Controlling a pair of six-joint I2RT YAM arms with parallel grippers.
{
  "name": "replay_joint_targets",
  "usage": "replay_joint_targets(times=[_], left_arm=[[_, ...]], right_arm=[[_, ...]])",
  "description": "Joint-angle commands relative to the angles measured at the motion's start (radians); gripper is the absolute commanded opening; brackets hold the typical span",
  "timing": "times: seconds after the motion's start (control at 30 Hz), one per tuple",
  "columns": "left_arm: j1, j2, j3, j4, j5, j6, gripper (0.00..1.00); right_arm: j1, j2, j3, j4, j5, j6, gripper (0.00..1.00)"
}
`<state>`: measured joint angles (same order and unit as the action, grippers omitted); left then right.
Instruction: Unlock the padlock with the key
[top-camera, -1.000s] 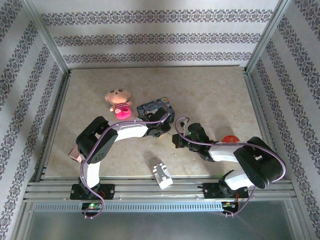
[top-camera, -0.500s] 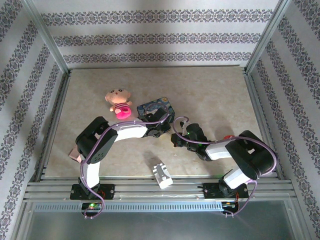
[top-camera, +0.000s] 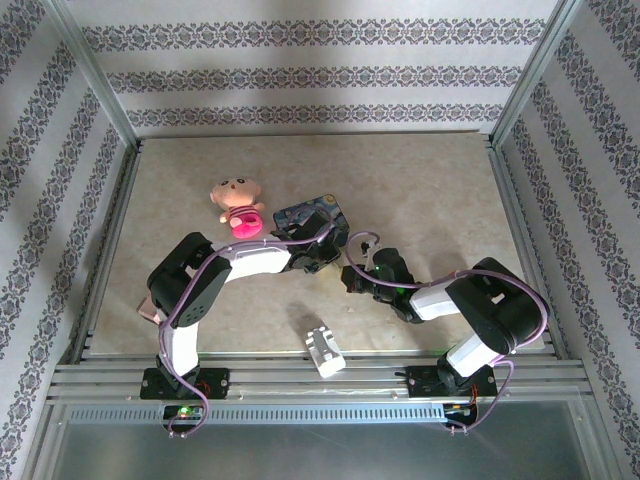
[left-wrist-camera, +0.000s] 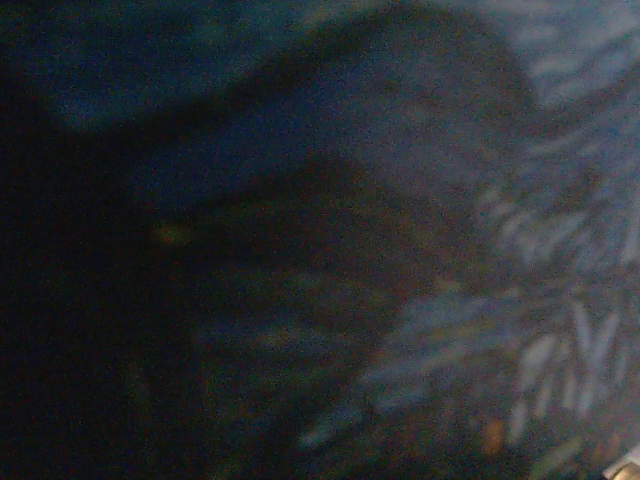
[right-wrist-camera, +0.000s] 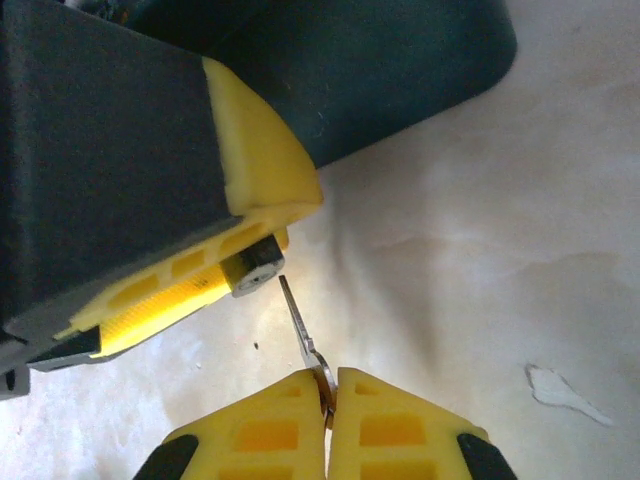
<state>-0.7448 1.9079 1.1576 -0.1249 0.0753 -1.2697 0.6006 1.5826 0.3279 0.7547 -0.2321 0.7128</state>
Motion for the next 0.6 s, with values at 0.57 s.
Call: replay_joint_targets(times=[0.57], left_arm=[[0.056,-0.014,0.053,-0.076,0.139,-0.063,0.01]], right_arm=[[0.012,-0.090,-0.014,0.019,-0.019,0.016,0.00]])
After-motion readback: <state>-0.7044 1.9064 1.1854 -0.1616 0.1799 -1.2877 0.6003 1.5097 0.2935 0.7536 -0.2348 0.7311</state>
